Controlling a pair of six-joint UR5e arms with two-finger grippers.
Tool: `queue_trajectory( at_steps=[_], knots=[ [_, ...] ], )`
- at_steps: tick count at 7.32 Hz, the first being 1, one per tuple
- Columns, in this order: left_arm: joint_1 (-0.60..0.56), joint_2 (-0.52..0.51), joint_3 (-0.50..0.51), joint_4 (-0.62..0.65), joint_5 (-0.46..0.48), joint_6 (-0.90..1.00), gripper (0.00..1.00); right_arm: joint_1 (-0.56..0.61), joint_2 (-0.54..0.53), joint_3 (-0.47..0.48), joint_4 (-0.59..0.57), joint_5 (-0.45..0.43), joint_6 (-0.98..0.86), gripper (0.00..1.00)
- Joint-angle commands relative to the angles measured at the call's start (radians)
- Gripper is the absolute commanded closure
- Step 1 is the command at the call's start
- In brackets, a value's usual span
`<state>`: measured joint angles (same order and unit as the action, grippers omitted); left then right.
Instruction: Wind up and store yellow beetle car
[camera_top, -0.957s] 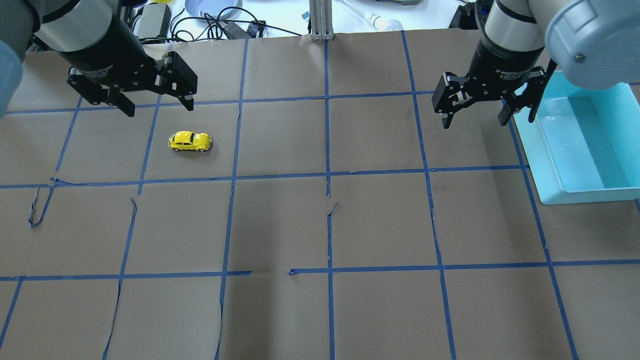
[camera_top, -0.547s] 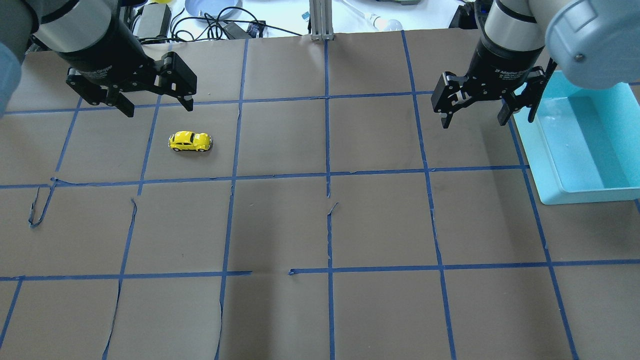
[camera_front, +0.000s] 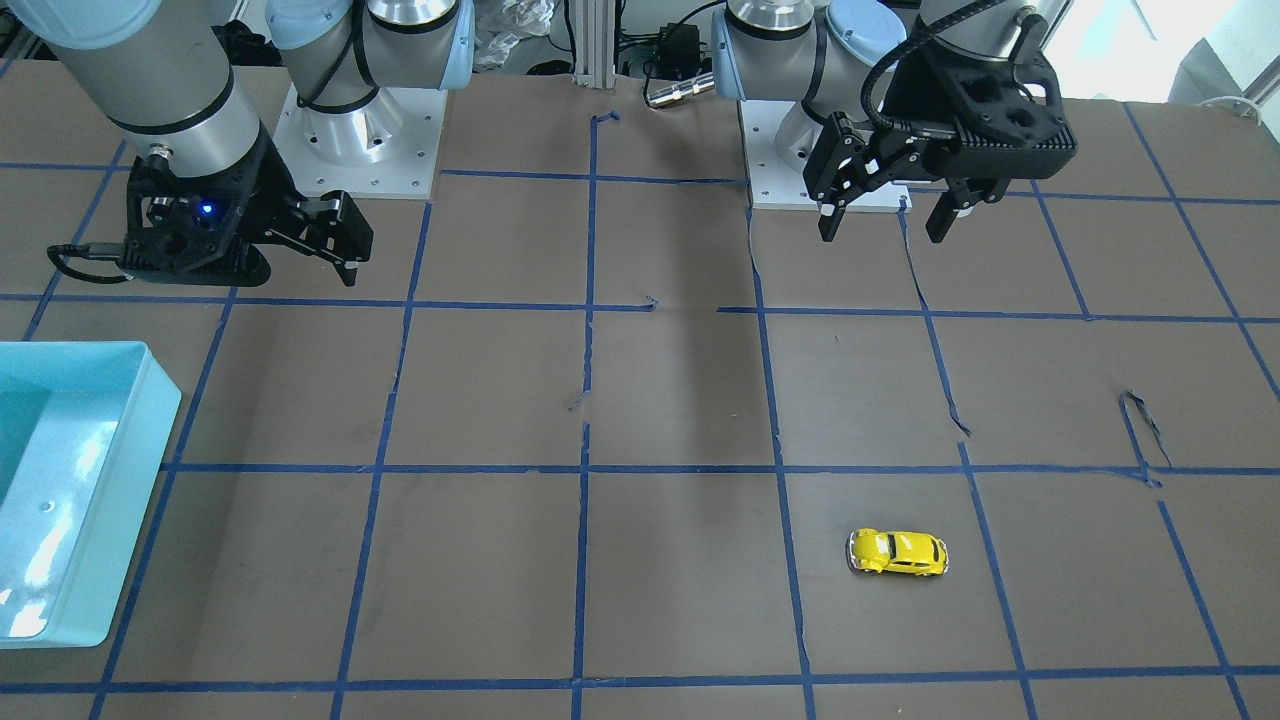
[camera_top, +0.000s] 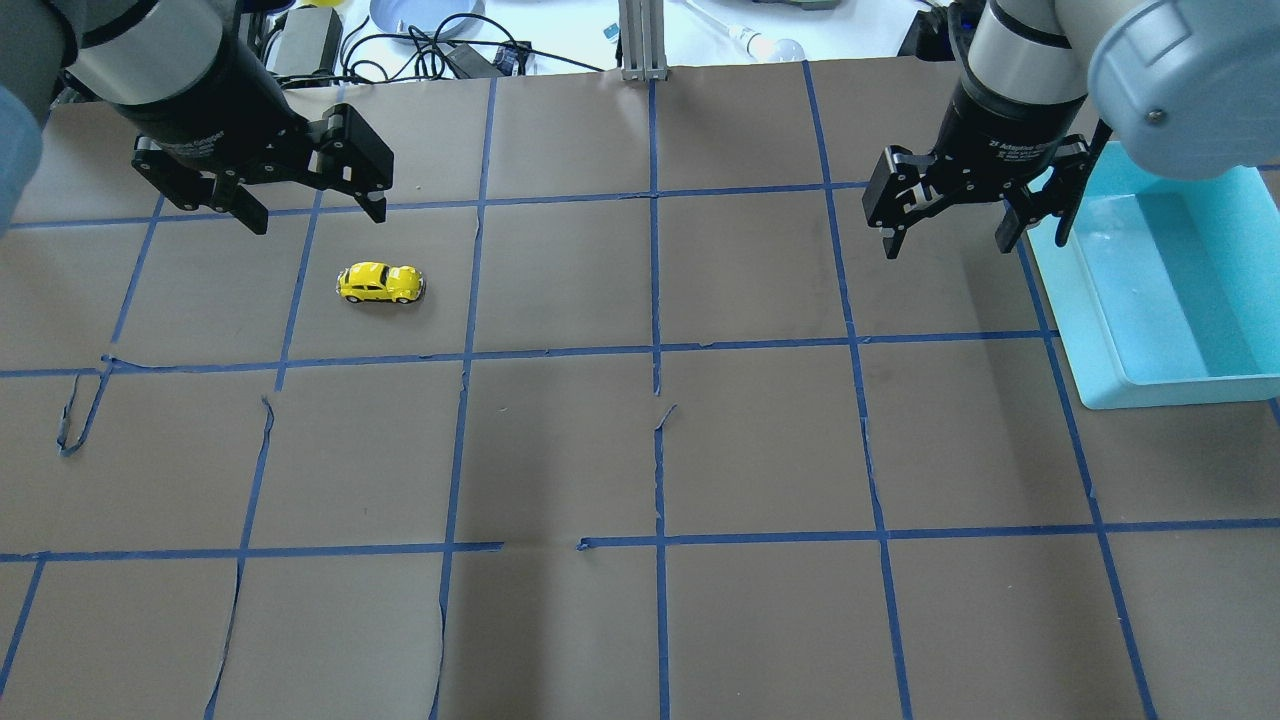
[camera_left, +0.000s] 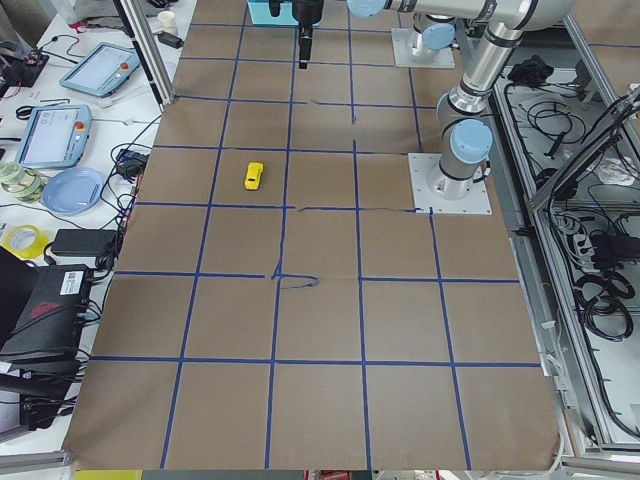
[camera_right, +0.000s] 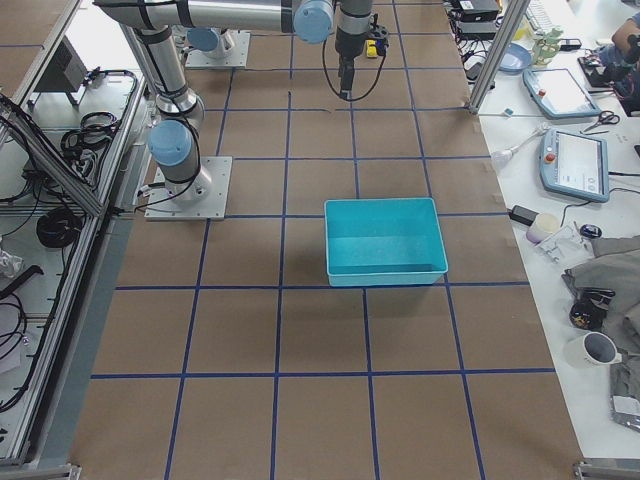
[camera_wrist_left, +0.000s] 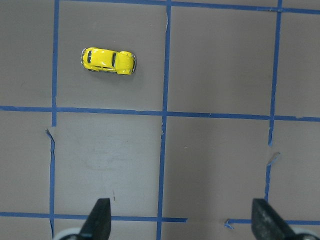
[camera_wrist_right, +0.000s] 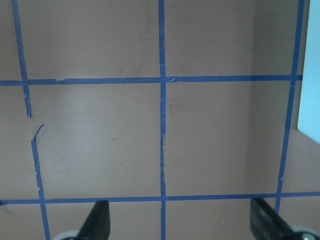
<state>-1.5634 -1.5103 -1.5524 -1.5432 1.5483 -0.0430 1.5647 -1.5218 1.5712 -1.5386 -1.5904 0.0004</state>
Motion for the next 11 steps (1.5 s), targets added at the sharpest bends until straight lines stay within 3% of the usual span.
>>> queue_trajectory(
  at_steps=[1,11],
  knots=[
    [0.000,-0.001,0.000,0.000,-0.001,0.000,0.00,0.000,0.003,0.003,0.002,-0.002,-0.002,0.00],
    [0.017,-0.002,-0.003,-0.011,-0.002,0.139,0.00,-0.003,0.006,0.012,0.003,-0.006,0.000,0.00]
  ],
)
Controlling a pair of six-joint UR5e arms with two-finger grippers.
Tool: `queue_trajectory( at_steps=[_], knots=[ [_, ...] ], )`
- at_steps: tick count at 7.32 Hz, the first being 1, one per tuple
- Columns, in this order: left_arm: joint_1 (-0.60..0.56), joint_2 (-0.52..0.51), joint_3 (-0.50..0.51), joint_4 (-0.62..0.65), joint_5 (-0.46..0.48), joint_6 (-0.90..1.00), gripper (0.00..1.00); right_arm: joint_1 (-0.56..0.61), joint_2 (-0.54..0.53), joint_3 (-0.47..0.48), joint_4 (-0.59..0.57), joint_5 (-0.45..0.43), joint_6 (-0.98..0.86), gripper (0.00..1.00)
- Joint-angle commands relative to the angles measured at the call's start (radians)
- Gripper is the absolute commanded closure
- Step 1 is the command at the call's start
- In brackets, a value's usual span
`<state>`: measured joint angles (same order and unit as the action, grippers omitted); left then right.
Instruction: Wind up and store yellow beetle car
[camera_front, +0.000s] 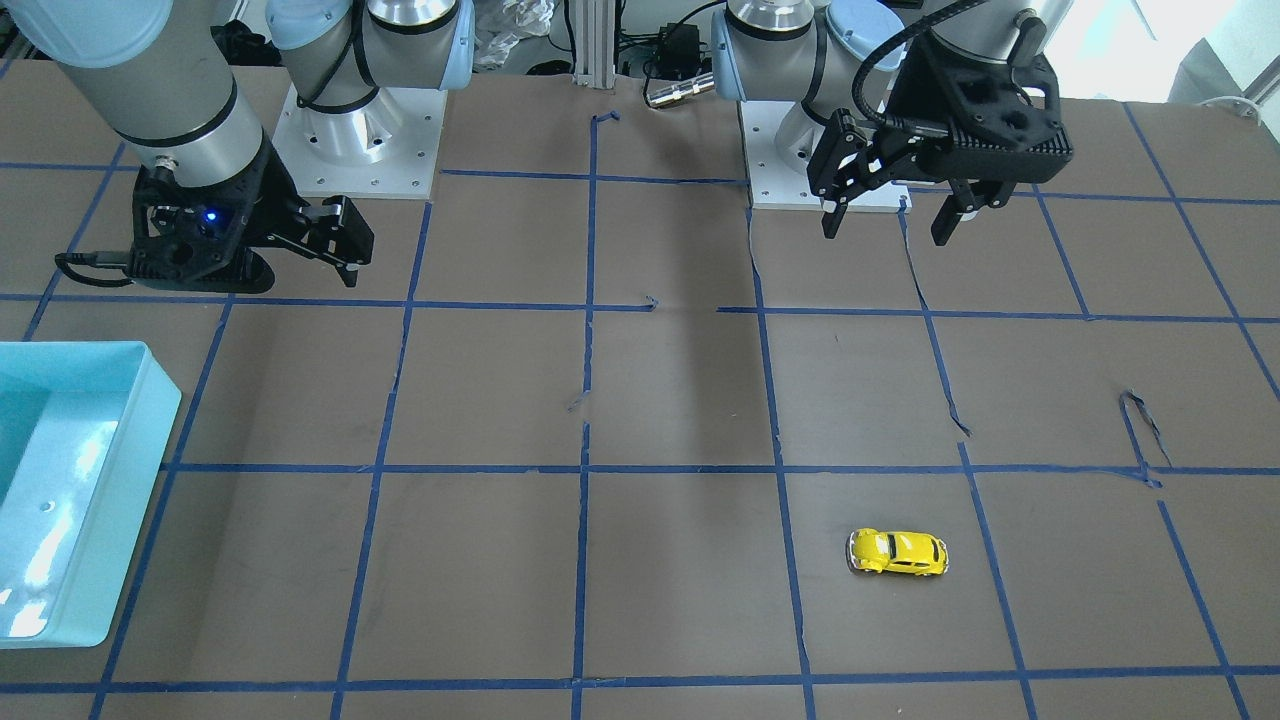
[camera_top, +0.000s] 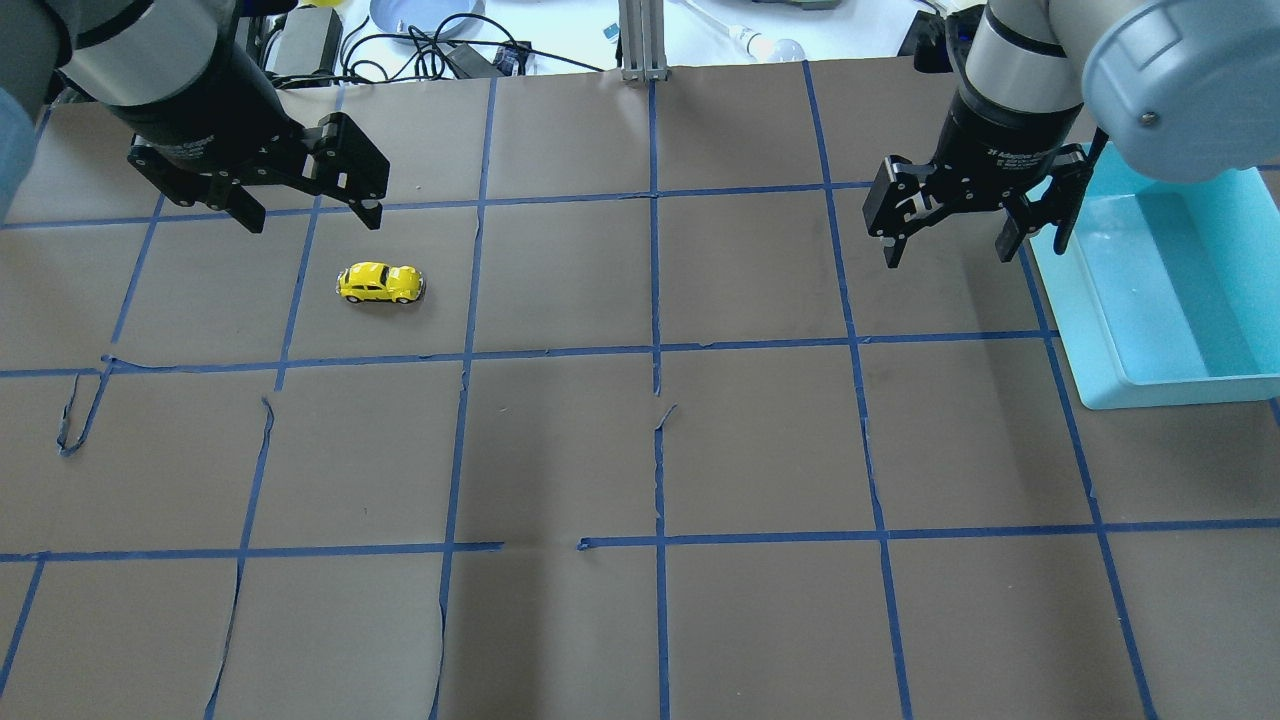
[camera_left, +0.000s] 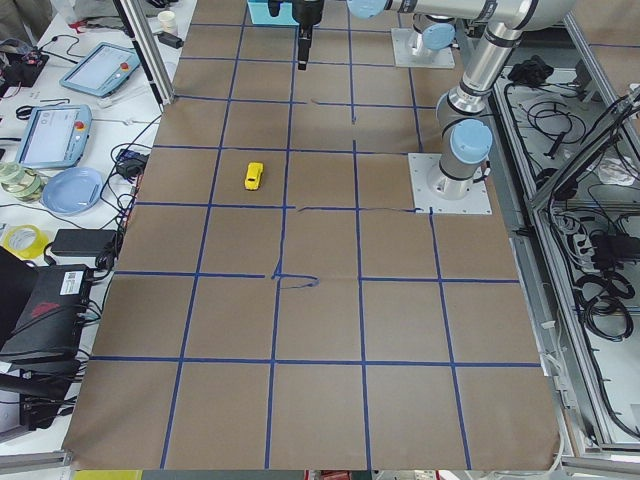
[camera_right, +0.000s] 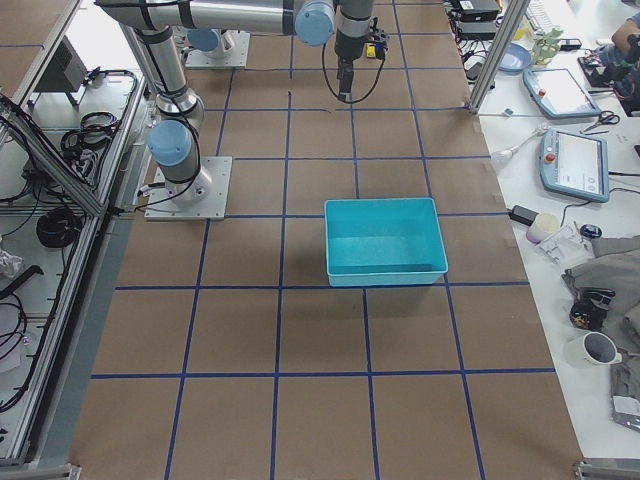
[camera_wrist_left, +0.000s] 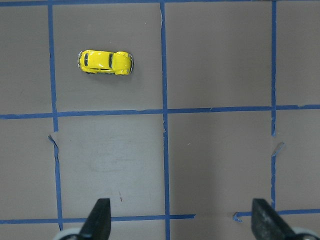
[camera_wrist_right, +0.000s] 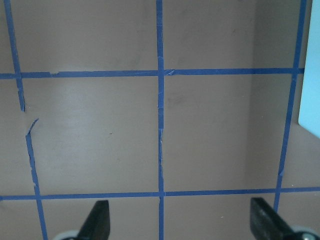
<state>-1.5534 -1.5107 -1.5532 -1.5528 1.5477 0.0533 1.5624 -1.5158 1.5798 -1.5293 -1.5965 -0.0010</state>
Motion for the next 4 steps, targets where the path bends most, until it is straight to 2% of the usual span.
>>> queue_trajectory(
  at_steps=[1,3,4],
  knots=[
    [0.015,-0.009,-0.013,0.010,-0.001,0.212,0.00,0.001,-0.001,0.005,-0.003,0.000,0.001,0.00],
    [0.094,-0.020,-0.076,0.013,-0.015,0.401,0.00,0.001,-0.003,0.008,-0.009,0.003,0.001,0.00],
    [0.096,-0.037,-0.112,0.038,-0.014,0.522,0.00,0.001,-0.003,0.008,-0.011,0.001,0.003,0.00]
  ],
)
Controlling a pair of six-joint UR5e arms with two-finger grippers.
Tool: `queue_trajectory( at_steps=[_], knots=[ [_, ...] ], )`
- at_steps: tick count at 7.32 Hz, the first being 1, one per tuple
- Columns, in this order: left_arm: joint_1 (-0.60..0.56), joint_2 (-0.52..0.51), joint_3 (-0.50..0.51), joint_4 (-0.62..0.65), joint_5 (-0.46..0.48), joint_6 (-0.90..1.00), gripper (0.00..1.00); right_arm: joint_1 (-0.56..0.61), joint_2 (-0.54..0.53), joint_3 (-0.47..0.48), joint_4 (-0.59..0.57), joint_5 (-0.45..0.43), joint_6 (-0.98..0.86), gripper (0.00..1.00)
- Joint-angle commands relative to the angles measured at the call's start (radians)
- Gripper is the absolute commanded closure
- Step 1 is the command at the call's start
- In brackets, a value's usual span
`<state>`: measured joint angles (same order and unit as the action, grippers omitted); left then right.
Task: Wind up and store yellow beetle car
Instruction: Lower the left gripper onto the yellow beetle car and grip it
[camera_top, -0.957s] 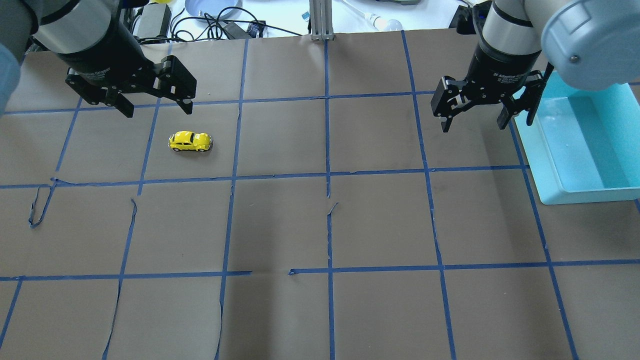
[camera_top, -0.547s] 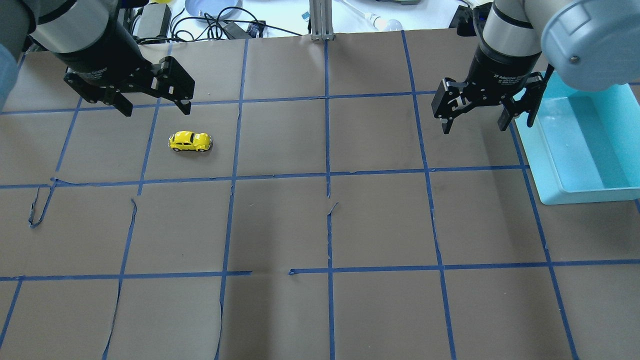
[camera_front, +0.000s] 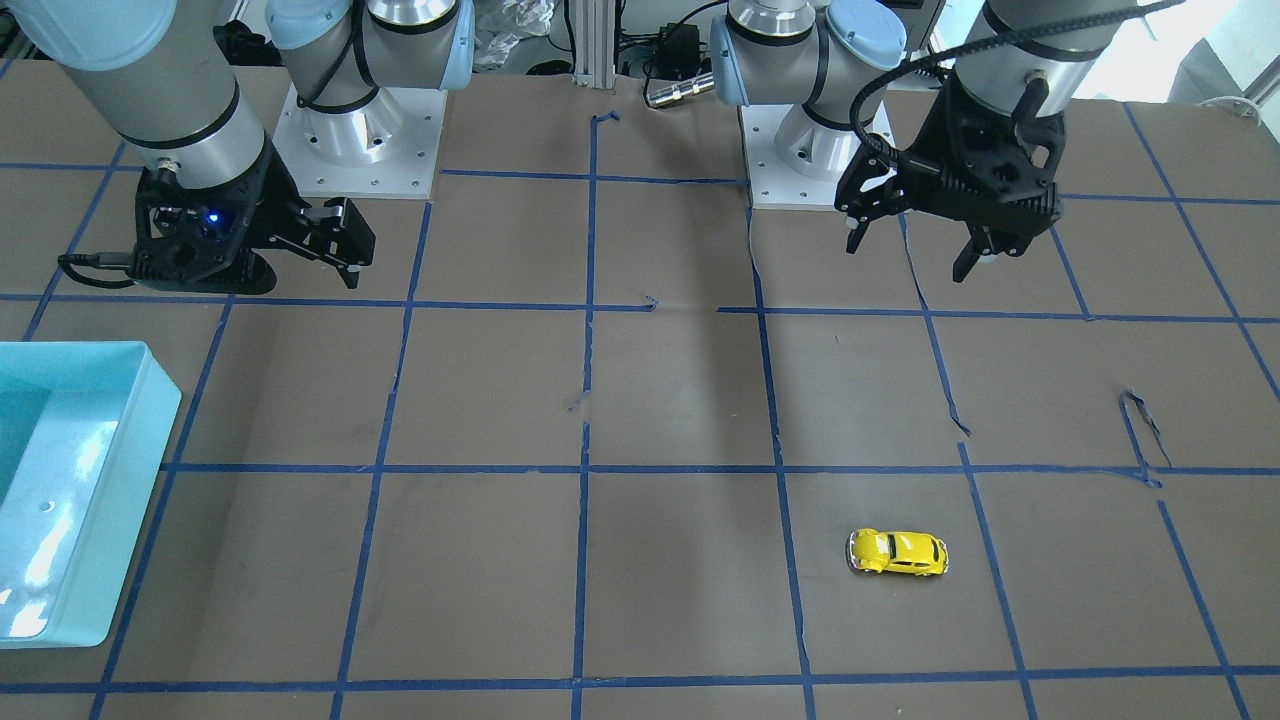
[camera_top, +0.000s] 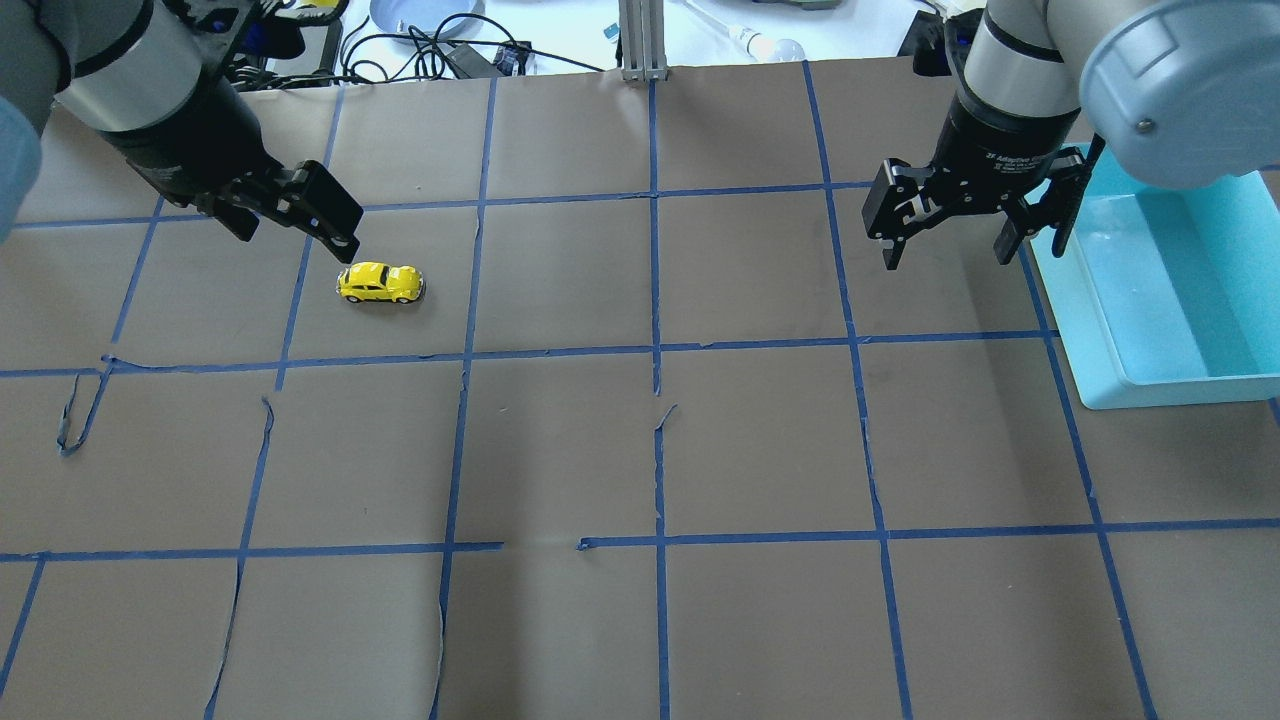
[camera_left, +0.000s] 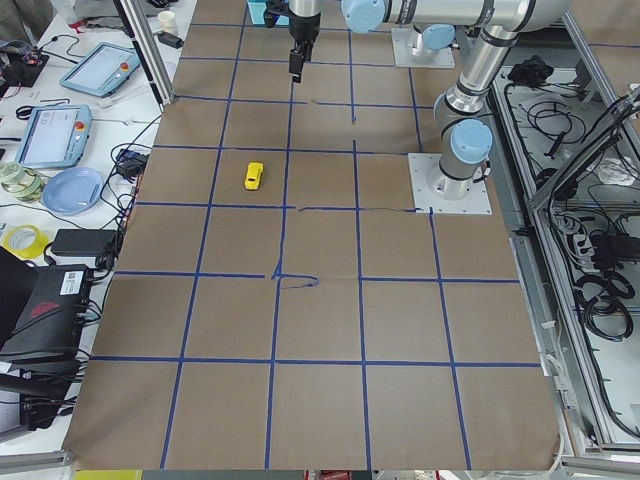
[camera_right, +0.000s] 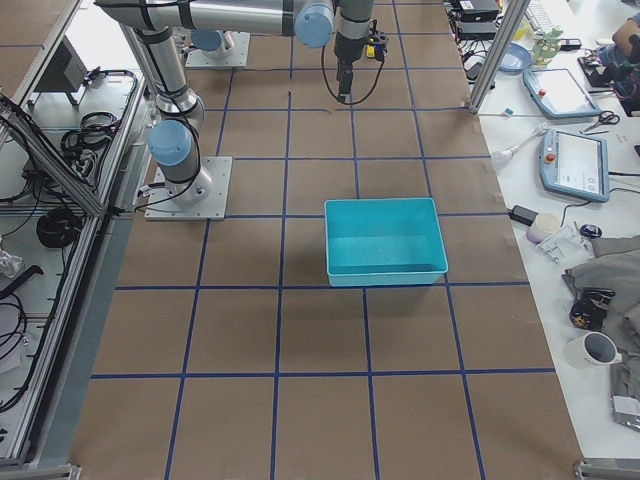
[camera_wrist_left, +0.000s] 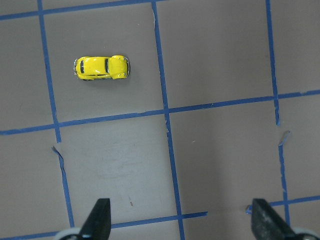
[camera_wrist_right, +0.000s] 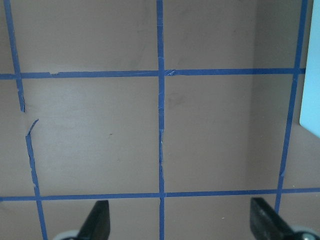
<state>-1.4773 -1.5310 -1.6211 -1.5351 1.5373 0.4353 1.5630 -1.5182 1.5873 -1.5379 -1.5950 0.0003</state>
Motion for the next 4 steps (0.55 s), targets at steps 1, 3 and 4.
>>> queue_trajectory(
  at_steps=[1,3,4],
  knots=[
    [0.022,-0.036,-0.066,0.058,0.000,0.346,0.00,0.000,0.000,0.000,-0.001,0.000,0.001,0.00],
    [0.031,-0.133,-0.071,0.170,0.016,0.699,0.00,0.000,0.001,0.000,0.001,0.000,0.001,0.00],
    [0.034,-0.173,-0.066,0.185,0.079,0.862,0.00,0.000,0.000,0.000,0.001,0.000,0.001,0.00]
  ],
)
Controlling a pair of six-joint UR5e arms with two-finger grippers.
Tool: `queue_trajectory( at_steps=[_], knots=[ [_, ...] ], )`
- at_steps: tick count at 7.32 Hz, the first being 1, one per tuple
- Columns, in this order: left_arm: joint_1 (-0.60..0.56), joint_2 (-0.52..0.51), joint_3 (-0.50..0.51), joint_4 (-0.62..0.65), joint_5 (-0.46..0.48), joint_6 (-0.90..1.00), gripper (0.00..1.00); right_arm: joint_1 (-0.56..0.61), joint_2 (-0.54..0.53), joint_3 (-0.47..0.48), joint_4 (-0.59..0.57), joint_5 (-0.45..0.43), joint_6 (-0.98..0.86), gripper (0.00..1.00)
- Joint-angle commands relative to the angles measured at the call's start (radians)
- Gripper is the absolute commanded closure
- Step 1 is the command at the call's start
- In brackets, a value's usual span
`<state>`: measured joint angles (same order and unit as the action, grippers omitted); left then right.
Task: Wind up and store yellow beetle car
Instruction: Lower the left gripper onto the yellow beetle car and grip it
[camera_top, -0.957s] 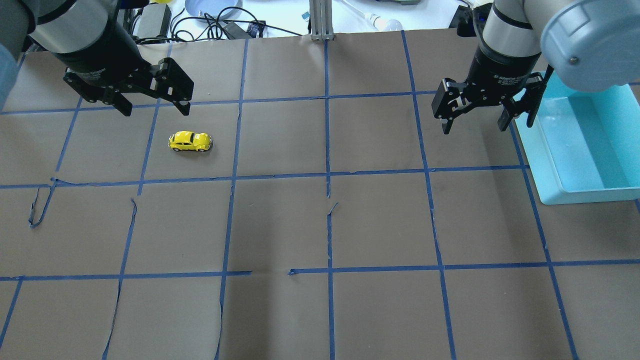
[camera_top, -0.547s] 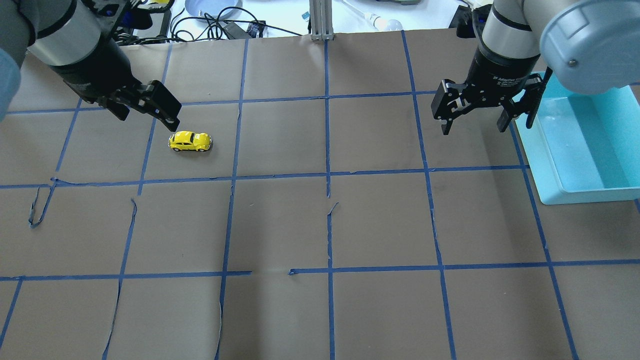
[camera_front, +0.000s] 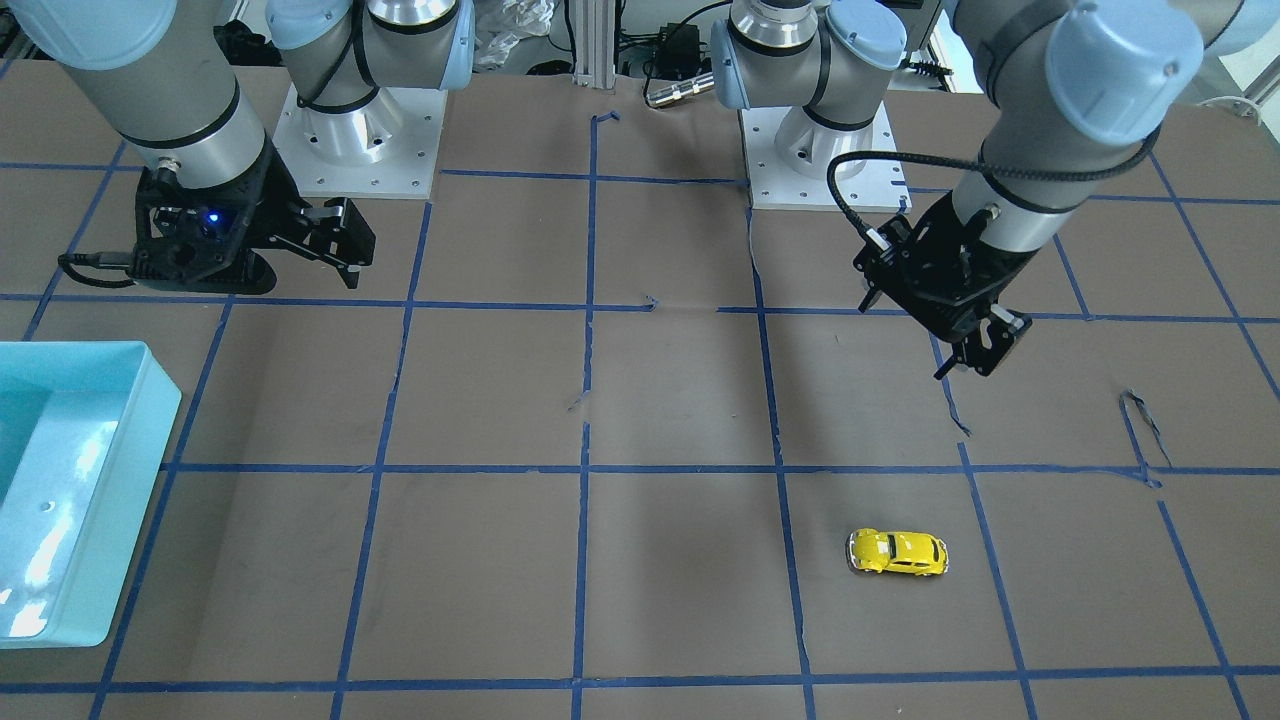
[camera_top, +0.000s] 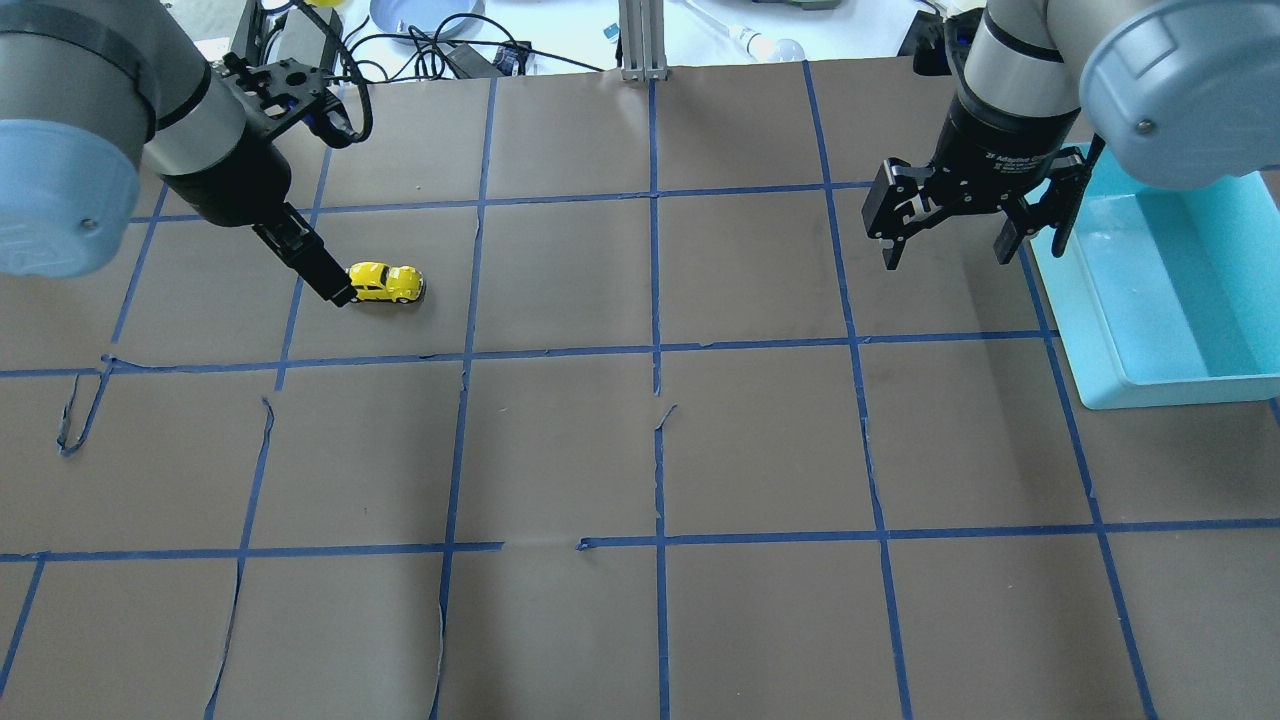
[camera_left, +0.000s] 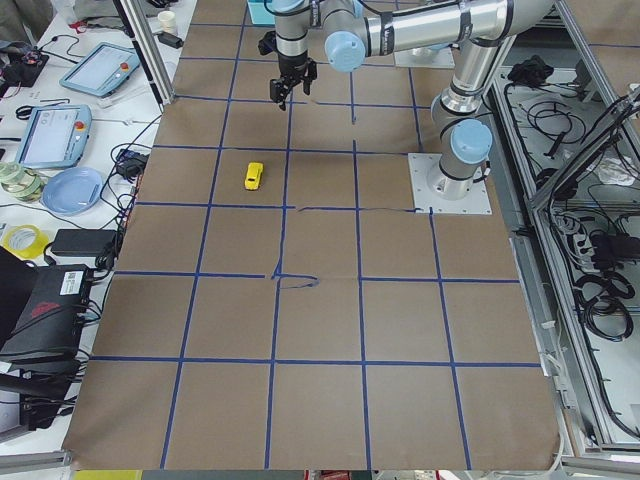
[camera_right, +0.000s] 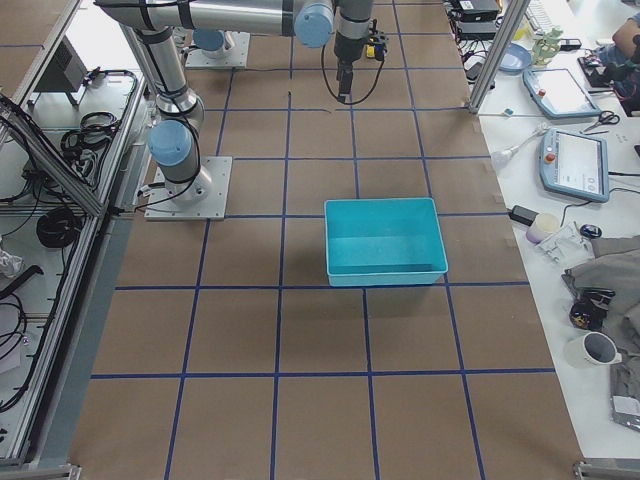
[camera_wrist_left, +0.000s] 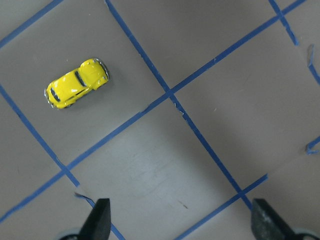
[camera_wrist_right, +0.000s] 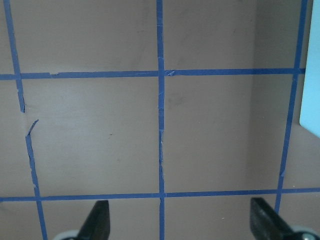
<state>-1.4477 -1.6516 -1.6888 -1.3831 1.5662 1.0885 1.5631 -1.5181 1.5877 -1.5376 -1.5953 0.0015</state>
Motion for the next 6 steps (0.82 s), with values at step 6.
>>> queue_trajectory(
  at_steps=[6],
  knots=[
    [0.007,-0.273,0.020,0.238,0.084,0.519,0.00,0.000,0.000,0.000,0.001,0.000,0.000,0.00]
  ],
)
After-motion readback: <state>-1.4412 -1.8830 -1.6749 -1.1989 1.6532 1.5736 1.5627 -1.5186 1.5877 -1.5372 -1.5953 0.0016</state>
